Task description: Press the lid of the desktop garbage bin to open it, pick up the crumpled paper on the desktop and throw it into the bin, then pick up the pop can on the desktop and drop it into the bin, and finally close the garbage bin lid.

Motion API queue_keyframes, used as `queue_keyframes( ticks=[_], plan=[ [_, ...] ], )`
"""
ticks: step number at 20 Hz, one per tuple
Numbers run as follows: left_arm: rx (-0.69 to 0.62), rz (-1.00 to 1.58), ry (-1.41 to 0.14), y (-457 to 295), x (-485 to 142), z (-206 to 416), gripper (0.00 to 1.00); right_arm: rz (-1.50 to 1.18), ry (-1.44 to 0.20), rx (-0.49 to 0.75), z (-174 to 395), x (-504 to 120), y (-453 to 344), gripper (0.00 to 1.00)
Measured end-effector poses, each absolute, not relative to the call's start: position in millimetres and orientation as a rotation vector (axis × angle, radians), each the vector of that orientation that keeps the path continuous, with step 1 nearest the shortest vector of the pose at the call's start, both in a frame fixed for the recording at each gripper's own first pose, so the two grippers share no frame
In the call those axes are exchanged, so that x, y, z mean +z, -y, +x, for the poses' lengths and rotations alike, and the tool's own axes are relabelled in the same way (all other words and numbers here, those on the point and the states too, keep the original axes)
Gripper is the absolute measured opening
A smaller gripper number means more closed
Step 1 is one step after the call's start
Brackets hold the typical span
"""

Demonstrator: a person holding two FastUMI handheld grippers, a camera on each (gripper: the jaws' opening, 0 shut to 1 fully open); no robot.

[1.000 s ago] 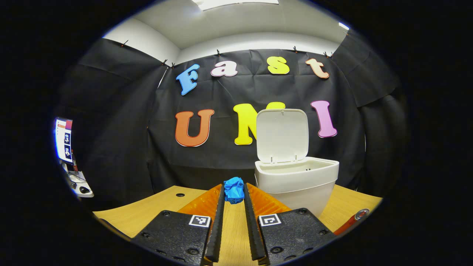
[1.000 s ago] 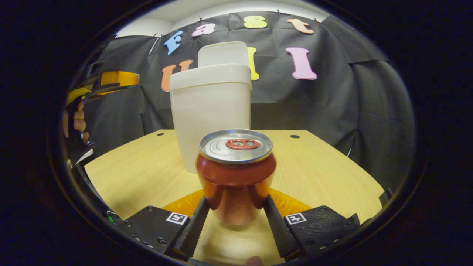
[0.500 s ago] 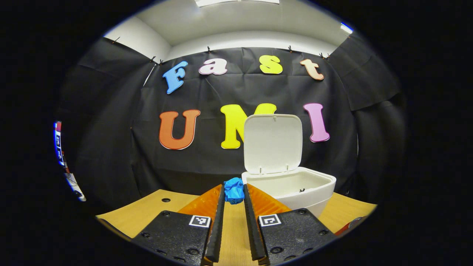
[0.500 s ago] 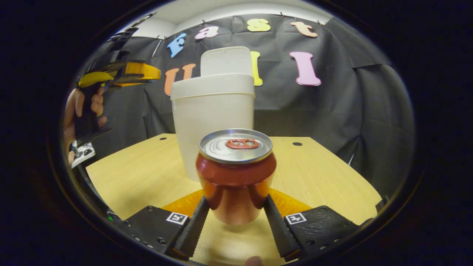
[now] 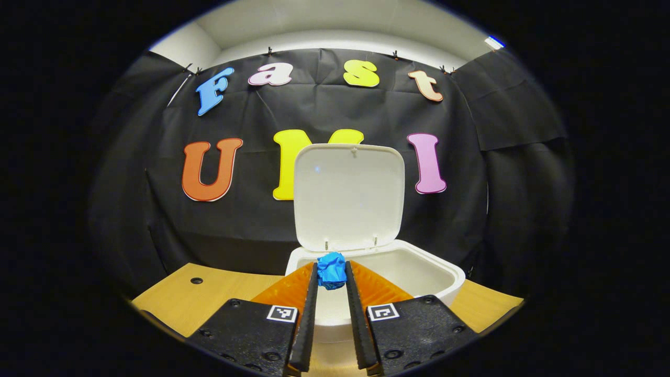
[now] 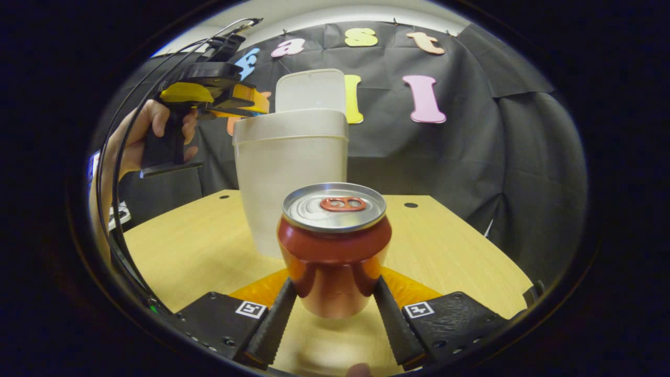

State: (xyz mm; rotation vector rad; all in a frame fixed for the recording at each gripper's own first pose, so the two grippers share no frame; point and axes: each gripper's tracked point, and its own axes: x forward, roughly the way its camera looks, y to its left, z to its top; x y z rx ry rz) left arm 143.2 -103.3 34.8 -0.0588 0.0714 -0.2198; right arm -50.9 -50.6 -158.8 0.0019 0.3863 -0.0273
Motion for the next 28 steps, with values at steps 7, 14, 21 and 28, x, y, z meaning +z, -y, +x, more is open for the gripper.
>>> queue_keyframes(
  ticks=[7,14,21,28],
  plan=[
    [-0.212,-0.083,-0.108,98.9,28.3,155.5,0.67,0.024,-0.384,-0.037,-46.6,-157.1,57.0,0.8],
    [-0.214,-0.077,-0.078,96.0,39.3,143.2,0.99,0.029,-0.387,-0.03,-46.8,-158.4,54.0,0.8],
    [-0.195,-0.054,-0.061,70.4,33.5,108.3,0.99,0.058,-0.371,-0.017,-45.4,-142.8,55.7,0.81],
    [-0.142,-0.049,-0.028,39.3,33.7,69.4,0.99,0.034,-0.364,0.081,-35.8,-113.5,31.7,0.8]
  ],
)
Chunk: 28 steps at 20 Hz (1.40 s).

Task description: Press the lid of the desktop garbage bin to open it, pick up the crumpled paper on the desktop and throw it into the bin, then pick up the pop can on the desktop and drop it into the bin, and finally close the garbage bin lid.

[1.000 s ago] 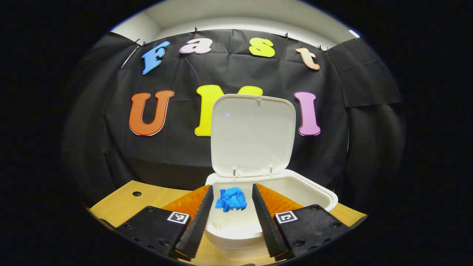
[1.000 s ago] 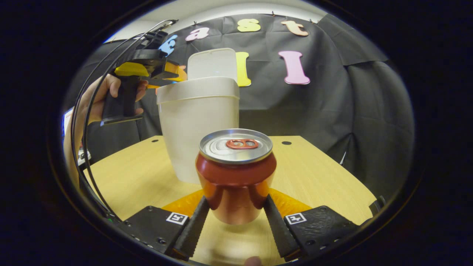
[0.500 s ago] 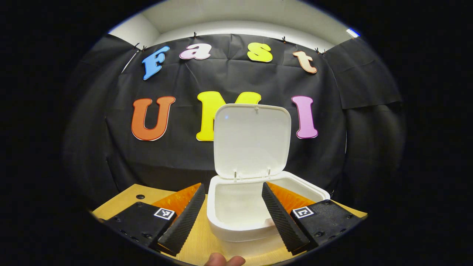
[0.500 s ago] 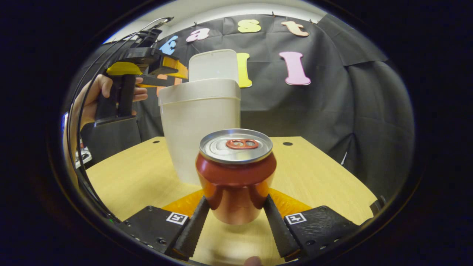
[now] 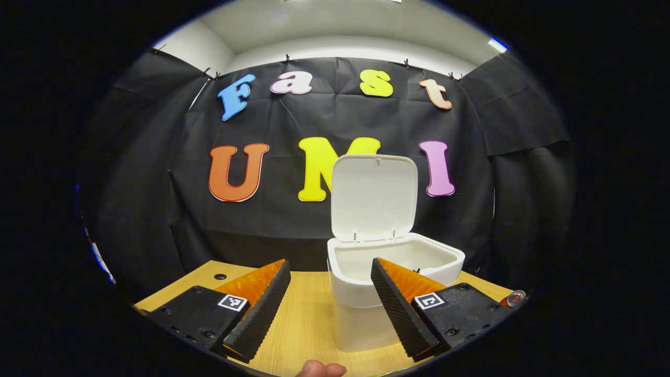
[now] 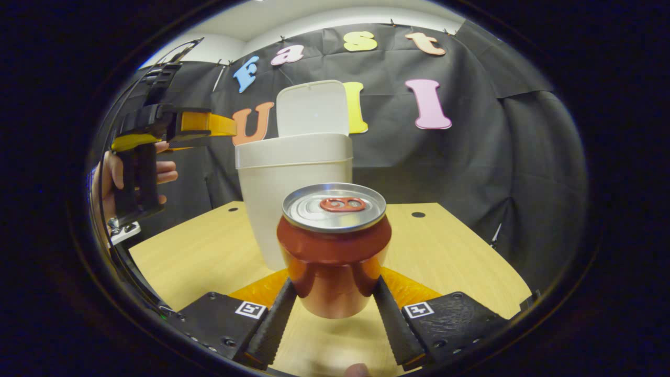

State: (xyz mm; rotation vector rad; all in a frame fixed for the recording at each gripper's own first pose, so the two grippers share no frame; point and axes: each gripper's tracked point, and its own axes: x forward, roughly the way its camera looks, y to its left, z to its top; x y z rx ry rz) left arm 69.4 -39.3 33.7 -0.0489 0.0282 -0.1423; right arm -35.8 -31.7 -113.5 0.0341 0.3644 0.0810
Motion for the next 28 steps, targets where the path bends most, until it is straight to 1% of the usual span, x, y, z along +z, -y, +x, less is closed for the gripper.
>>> queue_keyframes(
  ticks=[4,7,11,17,19,28],
  plan=[
    [-0.14,-0.054,-0.034,27.0,19.6,45.1,0.99,0.017,-0.346,0.124,-22.9,-82.7,23.2,0.81],
    [-0.133,-0.046,-0.039,13.4,12.0,33.6,0.99,-0.011,-0.318,0.132,-12.1,-57.2,21.0,0.8],
    [-0.12,-0.046,-0.05,0.6,-1.9,24.6,1.0,0.019,-0.3,0.193,2.5,-23.4,8.1,0.8],
    [-0.09,-0.029,-0.071,-16.7,-19.2,12.0,1.0,0.018,-0.256,0.242,29.4,24.2,-5.8,0.8],
    [-0.084,-0.047,-0.07,-19.7,-22.4,7.0,1.0,0.013,-0.236,0.238,39.8,38.3,-6.9,0.8],
    [-0.058,-0.053,-0.082,-42.4,-32.0,-1.8,1.0,-0.005,-0.248,0.278,83.5,63.4,-39.1,0.8]
  ],
)
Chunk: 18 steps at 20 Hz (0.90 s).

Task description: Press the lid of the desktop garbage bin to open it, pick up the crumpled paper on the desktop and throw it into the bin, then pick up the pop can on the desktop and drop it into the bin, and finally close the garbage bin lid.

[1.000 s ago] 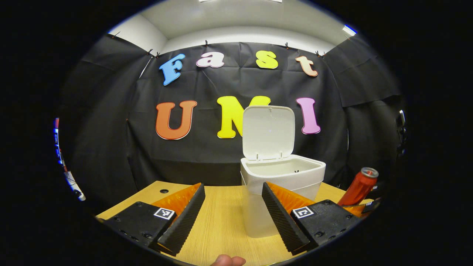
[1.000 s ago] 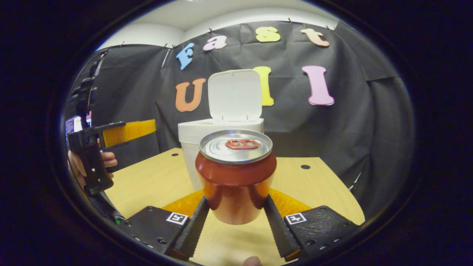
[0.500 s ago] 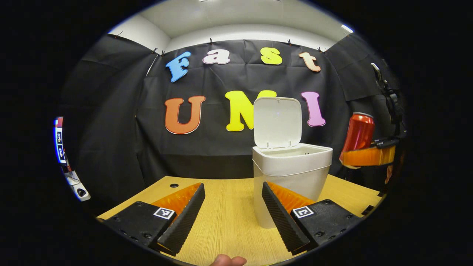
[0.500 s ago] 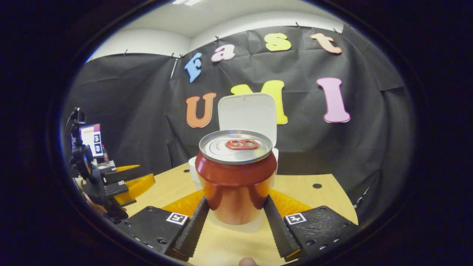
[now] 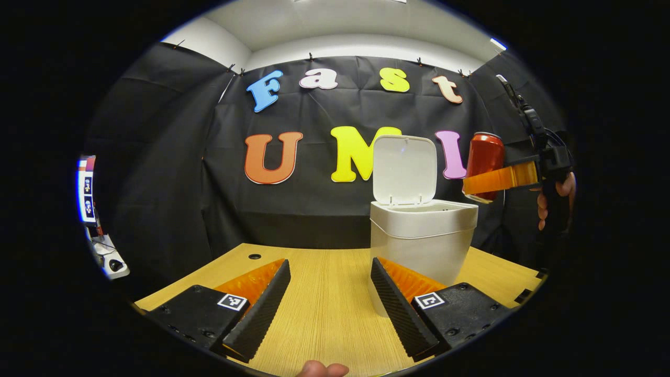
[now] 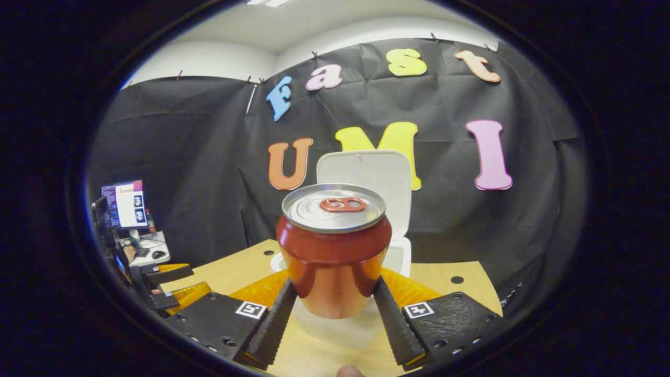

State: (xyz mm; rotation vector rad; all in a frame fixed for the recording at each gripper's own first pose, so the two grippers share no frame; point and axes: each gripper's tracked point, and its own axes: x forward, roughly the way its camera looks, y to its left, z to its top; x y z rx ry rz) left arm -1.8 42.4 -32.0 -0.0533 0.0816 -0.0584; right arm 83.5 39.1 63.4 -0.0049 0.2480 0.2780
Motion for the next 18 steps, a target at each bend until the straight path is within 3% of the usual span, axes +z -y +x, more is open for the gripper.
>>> queue_keyframes(
  ticks=[18],
  plan=[
    [-0.067,-0.043,-0.084,-50.5,-36.6,-9.3,1.0,-0.087,-0.348,0.172,166.6,38.1,-33.8,0.8]
  ],
)
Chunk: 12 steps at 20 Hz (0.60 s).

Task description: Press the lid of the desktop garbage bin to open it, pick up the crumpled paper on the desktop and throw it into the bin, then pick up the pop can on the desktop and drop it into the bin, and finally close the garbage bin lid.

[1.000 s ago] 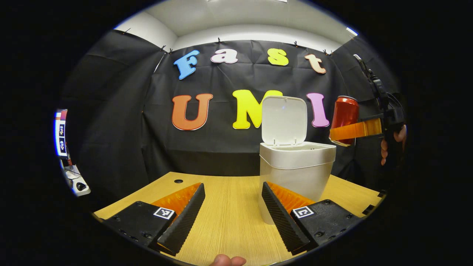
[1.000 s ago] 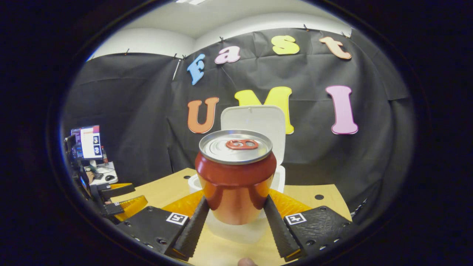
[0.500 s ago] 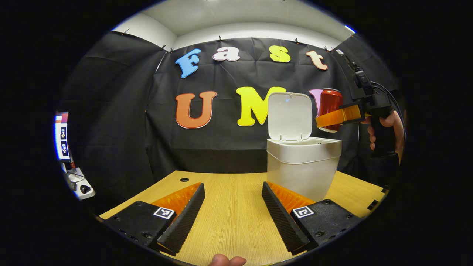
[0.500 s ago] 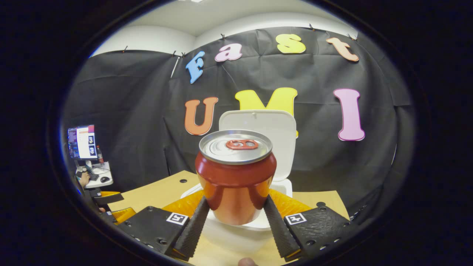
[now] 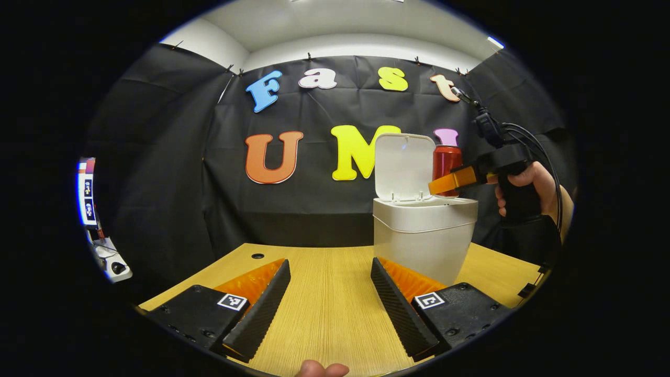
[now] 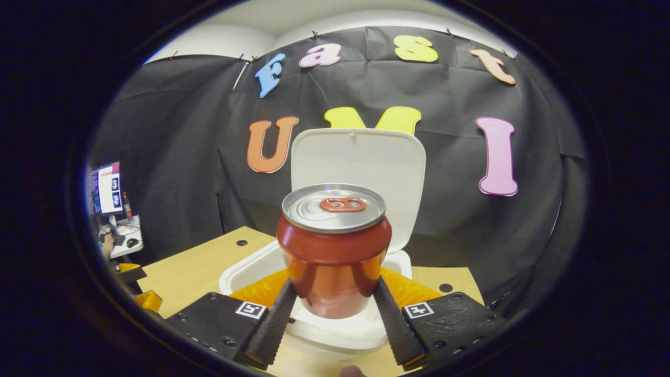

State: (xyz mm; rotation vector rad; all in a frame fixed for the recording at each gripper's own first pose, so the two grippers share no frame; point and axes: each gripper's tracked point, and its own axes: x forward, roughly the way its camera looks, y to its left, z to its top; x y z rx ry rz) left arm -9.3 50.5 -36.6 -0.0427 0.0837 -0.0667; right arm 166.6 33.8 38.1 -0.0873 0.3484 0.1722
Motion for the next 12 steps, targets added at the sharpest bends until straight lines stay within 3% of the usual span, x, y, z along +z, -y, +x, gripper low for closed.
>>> queue_keyframes(
  ticks=[12],
  plan=[
    [-0.058,-0.04,-0.101,-54.4,-42.8,-9.4,1.0,-0.092,-0.362,0.155,184.1,41.0,-32.0,0.85]
  ],
)
